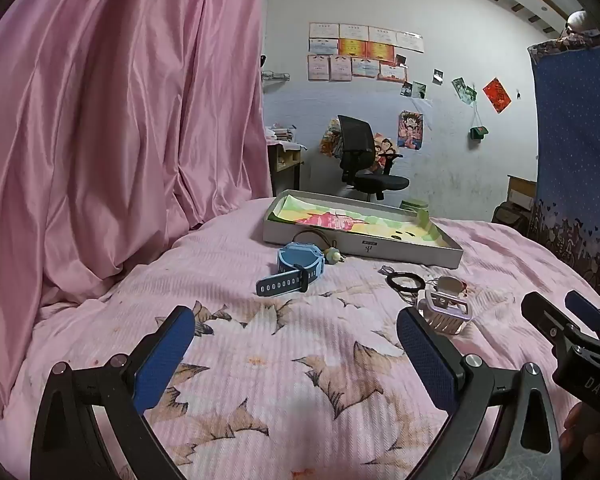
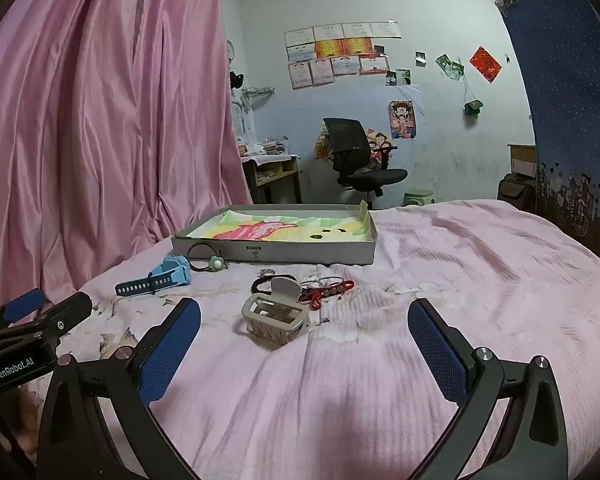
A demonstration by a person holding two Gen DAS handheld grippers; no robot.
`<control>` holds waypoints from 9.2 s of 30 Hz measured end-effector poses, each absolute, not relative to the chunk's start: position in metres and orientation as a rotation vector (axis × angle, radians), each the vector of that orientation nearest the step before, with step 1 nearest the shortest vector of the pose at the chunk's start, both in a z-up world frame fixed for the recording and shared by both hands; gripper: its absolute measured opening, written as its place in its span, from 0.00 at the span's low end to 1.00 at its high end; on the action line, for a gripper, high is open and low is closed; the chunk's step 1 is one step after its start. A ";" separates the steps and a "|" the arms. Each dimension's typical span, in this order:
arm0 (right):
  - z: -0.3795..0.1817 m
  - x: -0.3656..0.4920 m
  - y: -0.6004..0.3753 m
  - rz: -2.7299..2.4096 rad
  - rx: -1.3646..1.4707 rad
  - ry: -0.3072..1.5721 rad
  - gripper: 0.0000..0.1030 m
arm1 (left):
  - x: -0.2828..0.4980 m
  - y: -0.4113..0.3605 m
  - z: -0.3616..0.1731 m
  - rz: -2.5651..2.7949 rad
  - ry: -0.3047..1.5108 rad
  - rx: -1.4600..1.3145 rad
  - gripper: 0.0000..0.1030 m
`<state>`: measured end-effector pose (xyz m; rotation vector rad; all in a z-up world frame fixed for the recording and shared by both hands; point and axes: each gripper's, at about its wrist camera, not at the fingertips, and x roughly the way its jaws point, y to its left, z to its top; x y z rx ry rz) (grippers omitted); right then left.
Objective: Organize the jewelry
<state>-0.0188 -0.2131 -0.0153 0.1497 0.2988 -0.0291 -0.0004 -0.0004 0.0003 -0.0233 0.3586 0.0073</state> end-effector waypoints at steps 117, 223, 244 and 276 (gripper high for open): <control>-0.004 -0.004 -0.183 0.015 0.232 0.349 0.99 | 0.042 0.022 0.011 0.039 0.487 -0.047 0.99; -0.027 0.297 -0.203 0.133 0.273 0.609 0.57 | 0.363 -0.017 -0.018 -0.156 0.910 0.021 0.54; -0.019 0.262 -0.208 0.109 0.248 0.593 0.69 | 0.289 0.004 0.021 -0.177 0.688 -0.061 0.78; 0.014 0.080 -0.238 0.027 0.125 0.448 0.95 | 0.152 -0.009 0.008 -0.267 0.600 -0.017 0.98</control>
